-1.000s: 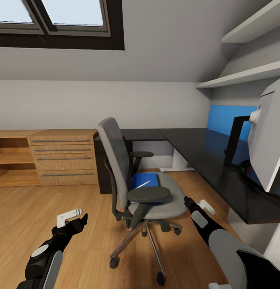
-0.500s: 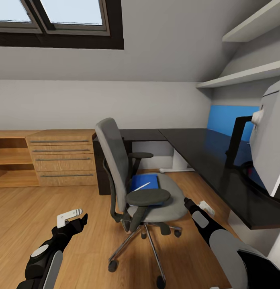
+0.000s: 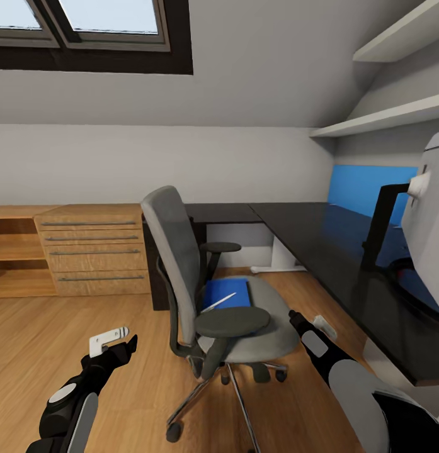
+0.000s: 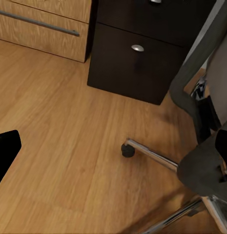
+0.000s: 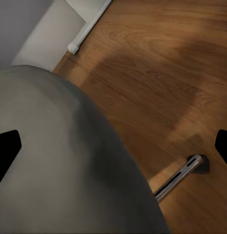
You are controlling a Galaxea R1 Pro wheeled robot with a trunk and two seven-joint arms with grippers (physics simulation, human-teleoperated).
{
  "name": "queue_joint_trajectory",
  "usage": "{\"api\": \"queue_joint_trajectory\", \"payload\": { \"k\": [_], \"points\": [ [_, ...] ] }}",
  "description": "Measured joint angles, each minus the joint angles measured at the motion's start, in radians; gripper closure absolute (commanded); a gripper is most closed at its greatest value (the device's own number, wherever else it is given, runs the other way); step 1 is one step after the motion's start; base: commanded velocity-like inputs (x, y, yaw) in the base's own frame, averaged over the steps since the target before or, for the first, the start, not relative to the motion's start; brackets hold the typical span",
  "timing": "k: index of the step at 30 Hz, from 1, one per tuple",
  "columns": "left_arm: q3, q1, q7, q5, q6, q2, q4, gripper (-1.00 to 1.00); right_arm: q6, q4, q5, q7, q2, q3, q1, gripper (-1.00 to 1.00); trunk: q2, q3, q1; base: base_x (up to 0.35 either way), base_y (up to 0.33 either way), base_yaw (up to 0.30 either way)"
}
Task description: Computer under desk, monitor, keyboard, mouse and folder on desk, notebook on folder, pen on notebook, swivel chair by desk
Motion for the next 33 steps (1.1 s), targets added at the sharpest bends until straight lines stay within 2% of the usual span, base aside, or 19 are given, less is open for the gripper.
{"api": "queue_joint_trajectory", "payload": {
  "k": [12,19,21,25,33],
  "points": [
    [0.0,0.0,0.0,0.001,0.0,0.0,0.0,-1.0,0.001,-0.001,0.0,-0.001,-0.002,0.001,0.0,-1.0,0.0,0.0,0.0,0.126,0.047,0.0],
    [0.003,0.0,-0.001,0.001,0.001,0.0,-0.001,-1.0,0.014,-0.001,-0.001,-0.001,-0.024,0.0,0.0,-1.0,0.0,0.0,0.0,0.014,0.004,0.0],
    [0.008,0.0,-0.001,0.002,0.001,0.0,-0.001,-1.0,0.02,-0.001,-0.002,-0.001,-0.028,0.0,0.0,-1.0,0.0,0.0,0.0,0.003,0.001,0.0],
    [0.043,0.0,-0.003,0.004,0.001,-0.002,-0.001,-1.0,0.031,-0.003,-0.017,-0.001,-0.041,0.0,0.0,-1.0,0.0,0.0,0.0,0.0,0.0,0.0],
    [0.06,0.0,-0.003,0.005,-0.001,-0.004,-0.002,-1.0,0.037,-0.005,-0.049,0.0,-0.055,0.0,0.0,-1.0,0.0,-0.004,0.001,0.0,0.0,0.0]
  ]
}}
